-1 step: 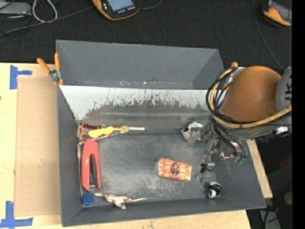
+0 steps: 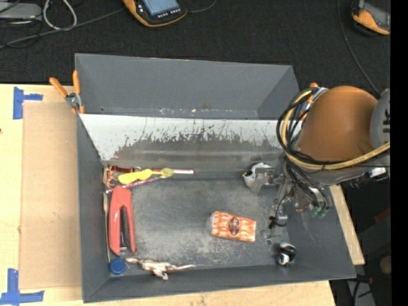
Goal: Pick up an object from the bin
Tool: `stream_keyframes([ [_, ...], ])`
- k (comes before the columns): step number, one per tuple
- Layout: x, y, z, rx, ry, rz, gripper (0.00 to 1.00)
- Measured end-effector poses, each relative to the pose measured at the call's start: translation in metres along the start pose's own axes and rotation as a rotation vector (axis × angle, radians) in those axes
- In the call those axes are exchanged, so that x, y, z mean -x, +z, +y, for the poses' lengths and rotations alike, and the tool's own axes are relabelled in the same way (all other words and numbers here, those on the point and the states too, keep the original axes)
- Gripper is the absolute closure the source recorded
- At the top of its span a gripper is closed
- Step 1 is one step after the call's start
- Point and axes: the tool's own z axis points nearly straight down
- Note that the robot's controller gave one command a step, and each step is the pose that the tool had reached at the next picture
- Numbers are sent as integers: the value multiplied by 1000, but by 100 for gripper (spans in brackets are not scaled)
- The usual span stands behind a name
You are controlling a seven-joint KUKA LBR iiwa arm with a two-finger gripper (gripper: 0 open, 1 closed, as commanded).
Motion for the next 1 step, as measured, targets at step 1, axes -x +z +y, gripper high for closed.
stream_keyframes([
  [1,-4,104,8,1,90,1,0],
])
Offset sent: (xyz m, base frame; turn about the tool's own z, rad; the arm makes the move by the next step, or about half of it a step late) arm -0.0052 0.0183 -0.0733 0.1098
